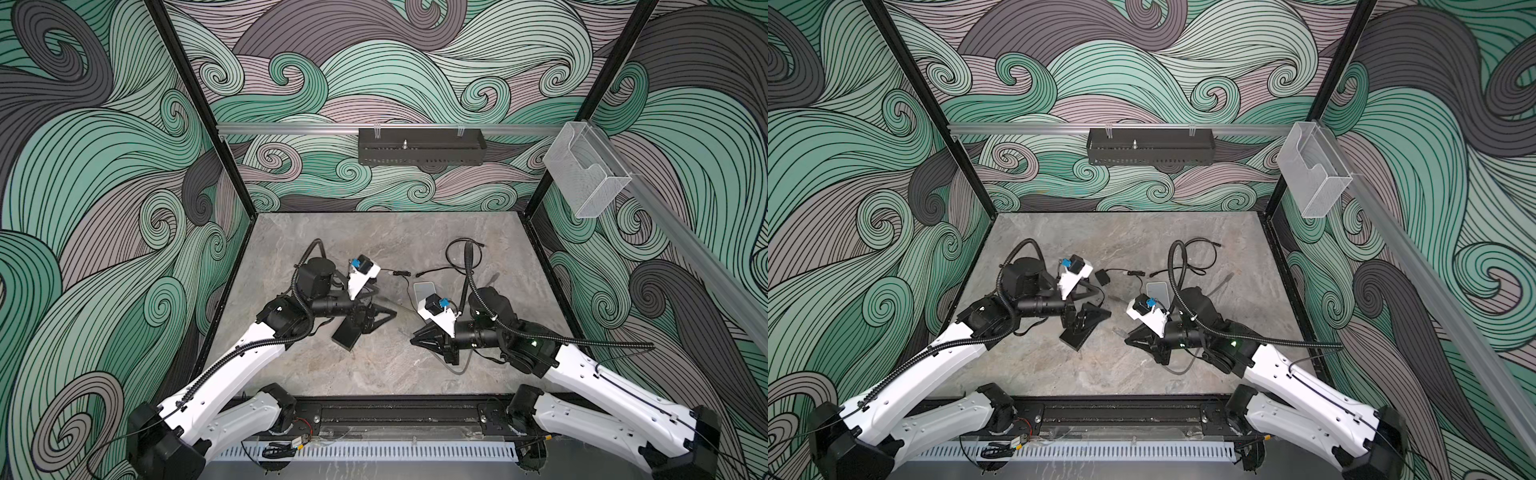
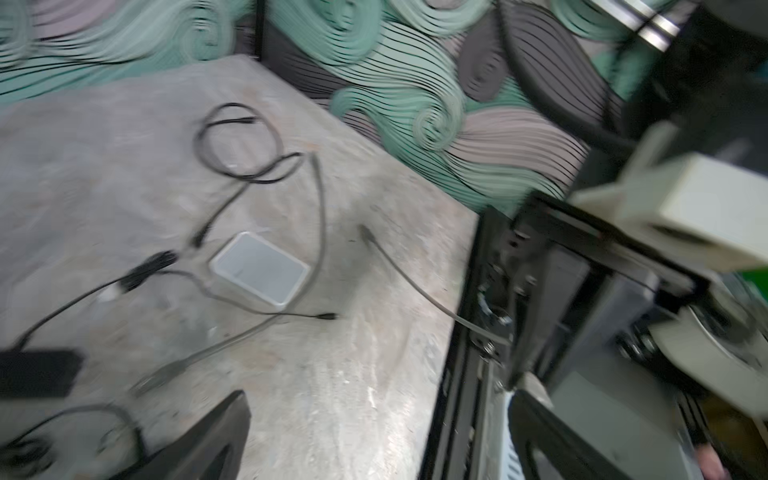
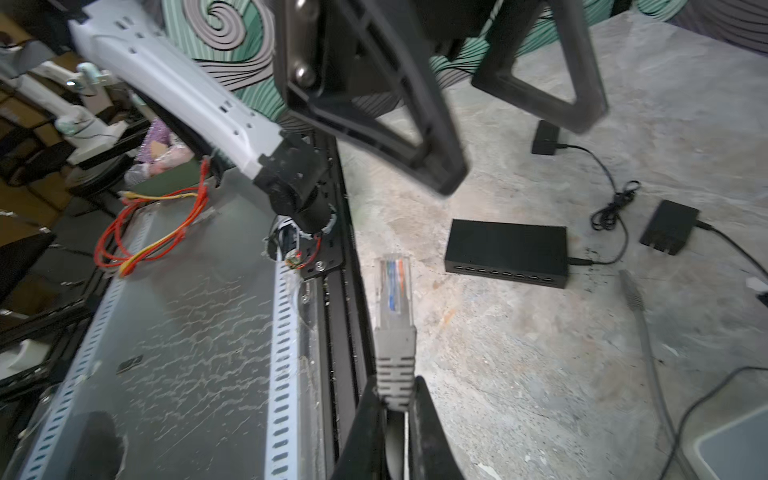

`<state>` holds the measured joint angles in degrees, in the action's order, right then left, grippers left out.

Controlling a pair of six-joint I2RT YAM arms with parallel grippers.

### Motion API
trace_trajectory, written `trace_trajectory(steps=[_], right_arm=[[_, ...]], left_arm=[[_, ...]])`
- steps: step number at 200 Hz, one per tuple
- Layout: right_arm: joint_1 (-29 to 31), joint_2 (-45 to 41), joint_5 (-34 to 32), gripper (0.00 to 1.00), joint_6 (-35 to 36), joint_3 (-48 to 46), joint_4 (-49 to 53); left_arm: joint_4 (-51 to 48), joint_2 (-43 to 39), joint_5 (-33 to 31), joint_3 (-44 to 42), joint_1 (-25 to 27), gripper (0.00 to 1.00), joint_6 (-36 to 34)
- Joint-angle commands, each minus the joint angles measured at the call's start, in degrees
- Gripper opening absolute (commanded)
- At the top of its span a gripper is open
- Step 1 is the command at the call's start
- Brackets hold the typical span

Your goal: Insert the plug into the switch port

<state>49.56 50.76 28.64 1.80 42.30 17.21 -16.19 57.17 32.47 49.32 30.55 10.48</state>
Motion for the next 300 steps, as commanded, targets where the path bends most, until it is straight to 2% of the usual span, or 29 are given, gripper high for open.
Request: trace_trajectory(steps=[1, 19, 40, 58, 86, 115, 157, 186, 212, 233, 300], right_arm=[[0.4, 2.6, -9.5, 0.00, -3.5, -2.8, -3.0], [1.5, 7.2, -12.4, 0.00, -5.7, -4.7, -6.9], [5.6, 15.2, -17.2, 0.00, -6.1, -3.2, -7.1], [9.1, 22.2, -20.5, 0.00, -7.0, -0.9, -7.0], [10.6, 30.7, -21.2, 0.00, -9.8, 1.0, -9.8], [12.8, 37.3, -23.2, 0.00, -9.8, 4.7, -10.1], [15.3, 44.8, -23.3, 0.00, -13.3, 8.6, -13.6], [15.8, 49.0, -23.8, 0.00, -14.6, 11.5, -13.6], [15.8, 52.2, -25.4, 0.00, -15.7, 14.0, -12.2], [15.8, 54.2, -25.4, 0.00, -16.2, 15.8, -10.8], [15.8, 55.8, -26.8, 0.00, -16.7, 17.5, -9.9]], left_arm=[[-1.3, 1.4, -13.4, -0.7, -4.7, 0.92, 17.9], [-6.4, 4.3, -20.3, -1.3, -7.3, 0.80, 23.9], [-6.7, 6.7, -21.2, -4.5, -9.4, 0.73, 27.4], [-6.0, 8.3, -23.7, -7.1, -9.4, 0.73, 29.3], [-1.5, 11.4, -25.5, -11.3, -9.4, 0.73, 30.1], [2.2, 15.3, -27.6, -13.8, -9.3, 0.68, 30.6], [7.7, 16.5, -26.5, -17.1, -9.3, 0.57, 29.8], [9.2, 15.8, -25.1, -18.7, -9.4, 0.42, 28.7], [12.1, 16.3, -23.0, -20.2, -9.3, 0.40, 28.6], [13.6, 17.4, -22.2, -20.9, -9.4, 0.34, 28.1], [15.9, 15.4, -19.9, -24.3, -9.4, 0.33, 28.0]])
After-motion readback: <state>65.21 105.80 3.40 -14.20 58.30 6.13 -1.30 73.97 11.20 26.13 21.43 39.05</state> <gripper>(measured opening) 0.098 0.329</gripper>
